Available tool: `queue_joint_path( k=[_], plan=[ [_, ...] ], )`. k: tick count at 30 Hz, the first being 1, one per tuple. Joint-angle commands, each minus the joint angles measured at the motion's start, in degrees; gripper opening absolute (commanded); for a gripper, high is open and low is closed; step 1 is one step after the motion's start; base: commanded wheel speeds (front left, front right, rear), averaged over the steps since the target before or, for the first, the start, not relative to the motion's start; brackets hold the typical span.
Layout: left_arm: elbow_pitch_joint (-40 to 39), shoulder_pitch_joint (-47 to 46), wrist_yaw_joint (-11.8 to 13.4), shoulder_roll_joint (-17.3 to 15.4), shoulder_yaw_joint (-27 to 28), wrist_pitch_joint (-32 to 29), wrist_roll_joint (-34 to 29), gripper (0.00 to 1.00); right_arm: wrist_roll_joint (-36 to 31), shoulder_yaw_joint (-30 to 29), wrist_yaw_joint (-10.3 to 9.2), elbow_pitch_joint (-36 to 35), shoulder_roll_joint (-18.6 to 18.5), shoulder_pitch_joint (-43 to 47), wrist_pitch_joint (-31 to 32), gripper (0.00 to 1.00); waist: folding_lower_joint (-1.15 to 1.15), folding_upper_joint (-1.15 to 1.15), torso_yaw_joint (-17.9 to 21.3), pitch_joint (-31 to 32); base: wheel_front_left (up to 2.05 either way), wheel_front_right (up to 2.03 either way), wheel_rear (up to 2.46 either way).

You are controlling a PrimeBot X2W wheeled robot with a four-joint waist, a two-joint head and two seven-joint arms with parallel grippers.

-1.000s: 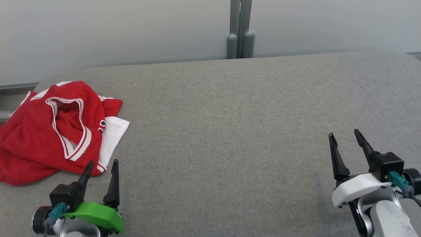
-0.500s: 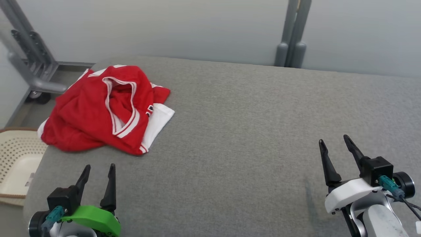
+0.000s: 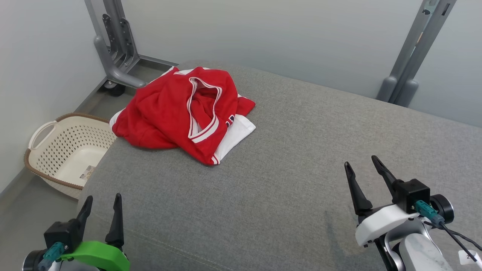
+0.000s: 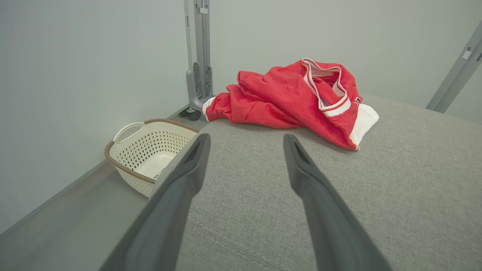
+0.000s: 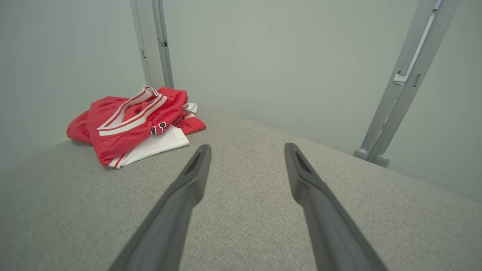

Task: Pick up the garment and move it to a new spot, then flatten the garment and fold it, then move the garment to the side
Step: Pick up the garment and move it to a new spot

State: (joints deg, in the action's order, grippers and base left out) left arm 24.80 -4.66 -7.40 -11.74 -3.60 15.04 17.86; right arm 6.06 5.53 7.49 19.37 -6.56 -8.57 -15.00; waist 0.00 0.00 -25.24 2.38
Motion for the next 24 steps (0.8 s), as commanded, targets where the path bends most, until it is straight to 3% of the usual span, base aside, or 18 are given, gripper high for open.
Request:
queue_joint_path(
  k=[1,7,18,24],
  plan=[
    [0.17,-0.39,-0.11,-0.18,0.14,0.2,0.29,1.0,0.26,-0.03,0.0,-0.18,-0.58,-0.44,-0.26,1.0,0.0,0.0,0.25,-0.06,0.0,0.0,0.0],
    [2.51,-7.84,0.51,0.0,0.03,-8.07,2.87,1.0,0.43,-0.24,0.0,-1.26,-2.72,-1.89,-0.26,1.0,0.0,0.0,2.73,-4.69,0.0,0.0,0.0],
    [10.62,-31.09,0.93,4.66,0.14,-28.28,11.31,1.0,-0.35,4.47,0.0,-1.65,-5.38,-10.49,-0.24,1.0,0.0,0.0,8.61,-18.22,0.0,0.0,0.0],
    [15.73,-37.45,1.2,4.68,-0.69,-33.06,12.22,1.0,-0.03,5.63,0.0,-1.26,-5.94,-13.3,-0.22,1.0,0.0,0.0,11.33,-22.06,0.0,0.0,0.0]
  ],
)
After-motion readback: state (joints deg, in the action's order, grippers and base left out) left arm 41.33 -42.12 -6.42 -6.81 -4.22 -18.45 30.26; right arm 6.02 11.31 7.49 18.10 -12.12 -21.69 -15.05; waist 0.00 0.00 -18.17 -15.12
